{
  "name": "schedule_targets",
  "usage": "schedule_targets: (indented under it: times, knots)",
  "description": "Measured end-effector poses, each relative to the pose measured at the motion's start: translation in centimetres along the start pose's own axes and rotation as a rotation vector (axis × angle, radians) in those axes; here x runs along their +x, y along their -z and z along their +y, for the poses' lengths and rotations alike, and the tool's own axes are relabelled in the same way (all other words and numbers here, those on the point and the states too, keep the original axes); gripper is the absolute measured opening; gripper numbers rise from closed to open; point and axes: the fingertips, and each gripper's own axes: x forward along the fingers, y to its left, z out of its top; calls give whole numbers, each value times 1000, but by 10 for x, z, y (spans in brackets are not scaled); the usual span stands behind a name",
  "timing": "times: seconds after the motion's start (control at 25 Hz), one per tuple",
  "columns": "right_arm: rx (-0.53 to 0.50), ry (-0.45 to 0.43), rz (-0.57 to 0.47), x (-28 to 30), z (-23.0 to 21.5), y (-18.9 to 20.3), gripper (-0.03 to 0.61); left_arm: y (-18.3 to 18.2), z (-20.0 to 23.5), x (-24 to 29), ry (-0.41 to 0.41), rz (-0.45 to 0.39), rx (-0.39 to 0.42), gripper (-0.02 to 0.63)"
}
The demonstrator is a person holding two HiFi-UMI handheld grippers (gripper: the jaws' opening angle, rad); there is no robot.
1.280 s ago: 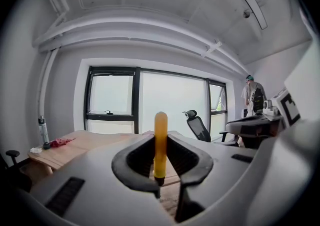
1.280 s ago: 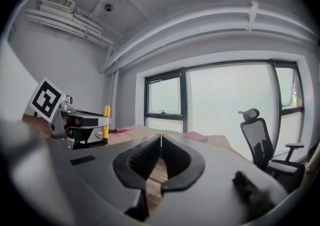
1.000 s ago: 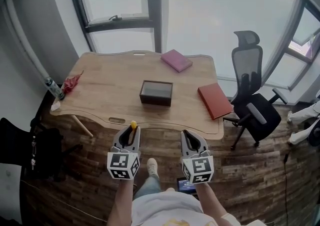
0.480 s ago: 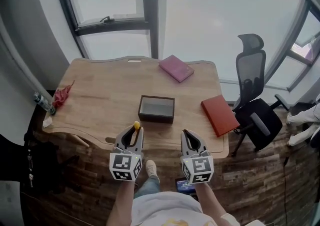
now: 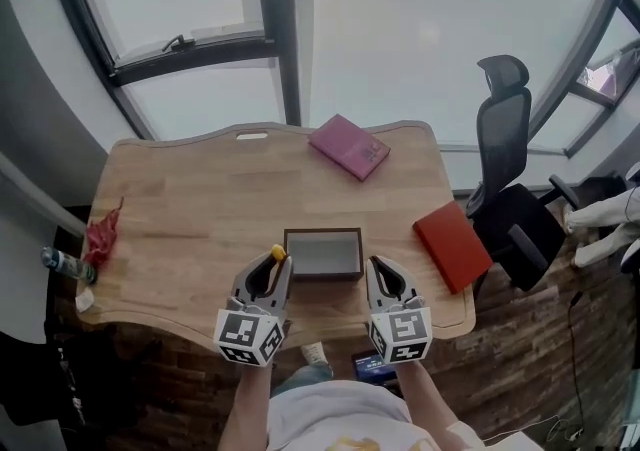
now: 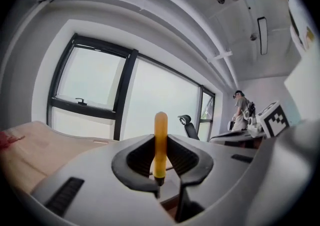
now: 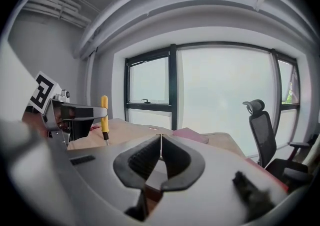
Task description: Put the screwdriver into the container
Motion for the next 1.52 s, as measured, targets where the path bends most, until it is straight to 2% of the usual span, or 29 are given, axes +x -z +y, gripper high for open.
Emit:
schedule_targets:
  times: [0.36, 0.72, 1.24, 1.52]
  knots:
    - [24, 63, 45, 42, 0, 6, 32, 9, 36, 36, 79, 29, 5, 78]
    - [40, 95, 37, 48, -1, 5, 32, 9, 50, 41, 73, 48, 26, 78]
    - [63, 127, 26, 38, -16, 16, 32, 13, 37, 57, 106, 72, 50, 78]
    - [83, 124, 33, 39, -23, 21, 32, 25, 35, 67, 109, 111, 49, 78]
